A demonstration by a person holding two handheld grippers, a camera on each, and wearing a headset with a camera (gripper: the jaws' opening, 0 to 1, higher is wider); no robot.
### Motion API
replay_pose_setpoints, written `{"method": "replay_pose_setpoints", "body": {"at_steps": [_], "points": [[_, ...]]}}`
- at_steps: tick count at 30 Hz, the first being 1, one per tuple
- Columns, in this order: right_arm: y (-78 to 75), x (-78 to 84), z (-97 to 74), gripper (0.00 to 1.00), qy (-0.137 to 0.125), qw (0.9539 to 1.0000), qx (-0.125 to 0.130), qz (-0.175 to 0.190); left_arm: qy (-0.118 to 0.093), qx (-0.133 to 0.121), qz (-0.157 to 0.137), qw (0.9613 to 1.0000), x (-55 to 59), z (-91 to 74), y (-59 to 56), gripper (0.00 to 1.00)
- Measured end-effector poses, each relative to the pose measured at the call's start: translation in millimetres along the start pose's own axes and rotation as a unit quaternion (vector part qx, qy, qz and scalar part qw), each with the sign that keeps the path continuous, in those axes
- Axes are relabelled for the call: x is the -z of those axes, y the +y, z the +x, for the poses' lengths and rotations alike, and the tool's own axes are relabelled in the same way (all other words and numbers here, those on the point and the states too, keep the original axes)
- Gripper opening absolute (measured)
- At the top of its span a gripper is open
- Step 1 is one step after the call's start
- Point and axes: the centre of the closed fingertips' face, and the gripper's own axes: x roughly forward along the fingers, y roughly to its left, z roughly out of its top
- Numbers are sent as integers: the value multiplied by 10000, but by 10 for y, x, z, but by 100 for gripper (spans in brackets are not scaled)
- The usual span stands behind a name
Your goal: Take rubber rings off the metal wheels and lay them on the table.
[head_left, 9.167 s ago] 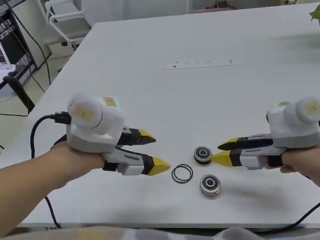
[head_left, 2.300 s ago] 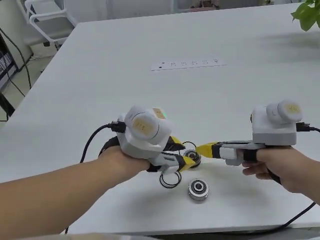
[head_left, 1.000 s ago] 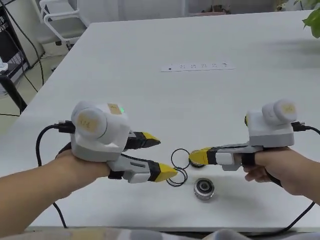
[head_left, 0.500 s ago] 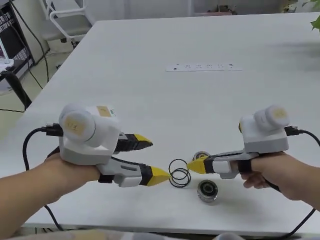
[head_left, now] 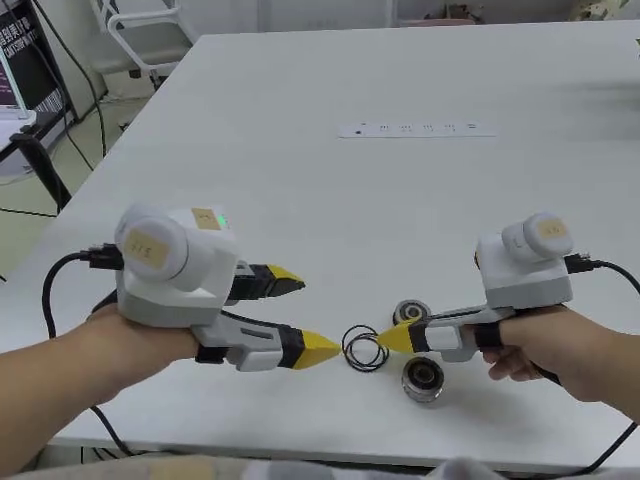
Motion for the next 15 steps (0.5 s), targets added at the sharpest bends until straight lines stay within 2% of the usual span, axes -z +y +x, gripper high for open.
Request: {"method": "replay_pose_setpoints", "body": {"at_steps": [15], "points": [[-80,61,14,0,149,9997,120,-136,39,0,6,10000,6,24,11,53]]}}
